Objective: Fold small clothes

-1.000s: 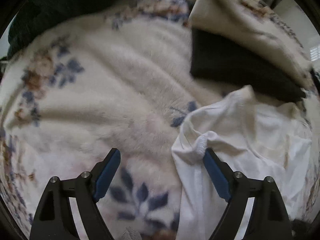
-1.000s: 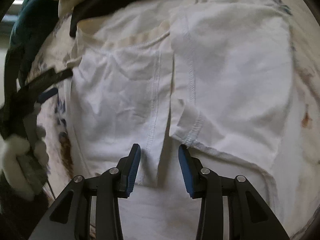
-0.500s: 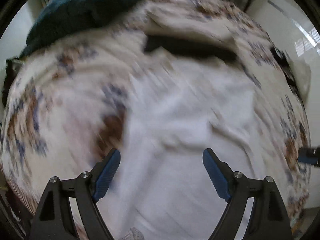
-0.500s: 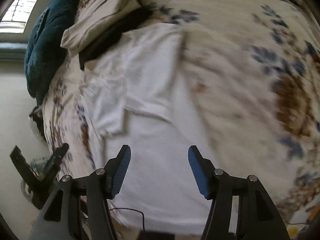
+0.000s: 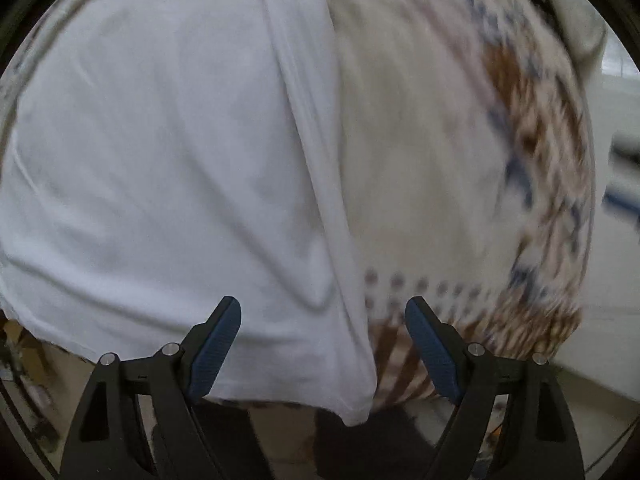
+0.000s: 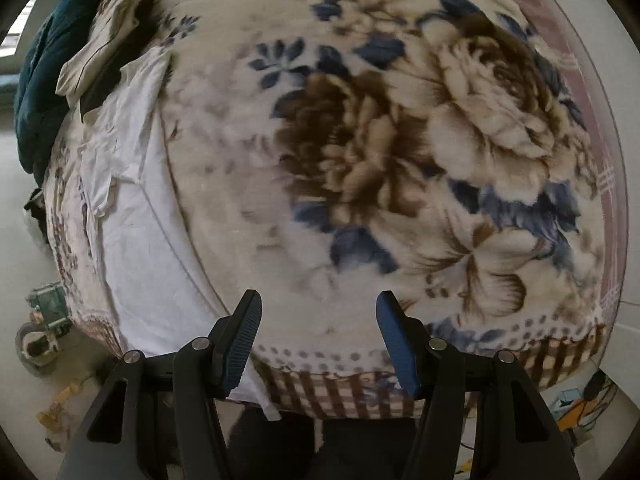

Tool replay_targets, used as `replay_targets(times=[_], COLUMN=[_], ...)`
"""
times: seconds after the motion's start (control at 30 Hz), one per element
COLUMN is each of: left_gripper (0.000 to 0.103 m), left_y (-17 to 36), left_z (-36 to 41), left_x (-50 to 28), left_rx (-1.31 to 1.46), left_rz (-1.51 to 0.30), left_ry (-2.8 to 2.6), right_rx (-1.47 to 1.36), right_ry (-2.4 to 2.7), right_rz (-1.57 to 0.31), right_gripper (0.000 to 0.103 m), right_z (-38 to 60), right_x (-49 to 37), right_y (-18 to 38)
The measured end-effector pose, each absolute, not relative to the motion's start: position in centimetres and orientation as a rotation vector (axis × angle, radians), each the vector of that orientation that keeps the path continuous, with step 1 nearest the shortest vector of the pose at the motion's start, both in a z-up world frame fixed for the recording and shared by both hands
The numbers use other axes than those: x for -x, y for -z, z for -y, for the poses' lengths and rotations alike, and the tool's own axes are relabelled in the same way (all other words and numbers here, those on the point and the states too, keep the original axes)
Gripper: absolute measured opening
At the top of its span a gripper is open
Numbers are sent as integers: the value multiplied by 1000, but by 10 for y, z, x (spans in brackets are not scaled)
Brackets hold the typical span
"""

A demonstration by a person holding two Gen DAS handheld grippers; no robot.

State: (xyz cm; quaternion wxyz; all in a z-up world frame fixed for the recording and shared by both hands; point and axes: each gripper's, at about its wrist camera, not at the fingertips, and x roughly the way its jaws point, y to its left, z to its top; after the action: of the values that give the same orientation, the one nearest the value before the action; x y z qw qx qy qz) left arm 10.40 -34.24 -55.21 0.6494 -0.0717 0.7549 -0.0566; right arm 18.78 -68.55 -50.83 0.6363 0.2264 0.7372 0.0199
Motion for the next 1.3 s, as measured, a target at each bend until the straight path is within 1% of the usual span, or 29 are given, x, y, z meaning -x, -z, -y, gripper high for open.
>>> replay_targets(times=[0.03, 0.07, 0.1, 0.17, 0.23, 0.4, 0.5, 0.67, 0.83, 0.87, 0.9, 0.97, 1.0, 1.03, 1.17, 1.3], left_gripper=[73, 39, 0, 1, 1, 1, 1, 1, 1, 1, 1, 1, 1, 1, 1, 1], left_y=[563, 569, 578, 578, 561, 521, 504, 493, 486, 483, 480, 475, 472, 468, 449, 435], left_z=[350, 355, 360, 356, 343, 314, 289, 267, 244, 239, 232, 224, 220, 212, 187, 141], left_x=[-97, -94, -90, -87, -85, -76, -73, -71, -71, -71, -71, -71, -72, -72, -74, -70], left_rx=[137, 123, 104, 129, 203, 268, 315, 370, 416, 420, 427, 441, 448, 464, 518, 569], left_rz=[-1719, -1722, -1739, -1723, -1650, -1573, -1541, -1503, -1475, -1468, -1460, -1448, -1441, -1431, -1384, -1333], left_ry=[140, 152, 169, 169, 164, 140, 105, 47, 7, 0, -8, -19, -25, -28, -37, -59], right_rx=[-524, -529, -530, -519, -500, -487, -529, -637, -694, -704, -715, -721, -706, -687, -573, -449], right_ry=[-59, -77, -90, -122, -168, -308, -390, -468, -424, -416, -415, -412, -408, -398, -381, -407], right_rz=[-1686, -1684, -1682, -1680, -1666, -1620, -1609, -1611, -1631, -1635, -1641, -1640, -1636, -1628, -1603, -1577], right_gripper=[62, 62, 62, 62, 62, 62, 62, 62, 62, 59, 53, 19, 12, 7, 5, 5], right_z=[689, 692, 685, 680, 671, 635, 606, 552, 520, 514, 506, 491, 485, 480, 452, 412], right_x=[-192, -196, -205, -221, -245, -318, -369, -445, -493, -499, -505, -515, -517, -518, -520, -528], right_y=[514, 518, 524, 529, 533, 545, 561, 589, 623, 629, 636, 642, 641, 639, 608, 557])
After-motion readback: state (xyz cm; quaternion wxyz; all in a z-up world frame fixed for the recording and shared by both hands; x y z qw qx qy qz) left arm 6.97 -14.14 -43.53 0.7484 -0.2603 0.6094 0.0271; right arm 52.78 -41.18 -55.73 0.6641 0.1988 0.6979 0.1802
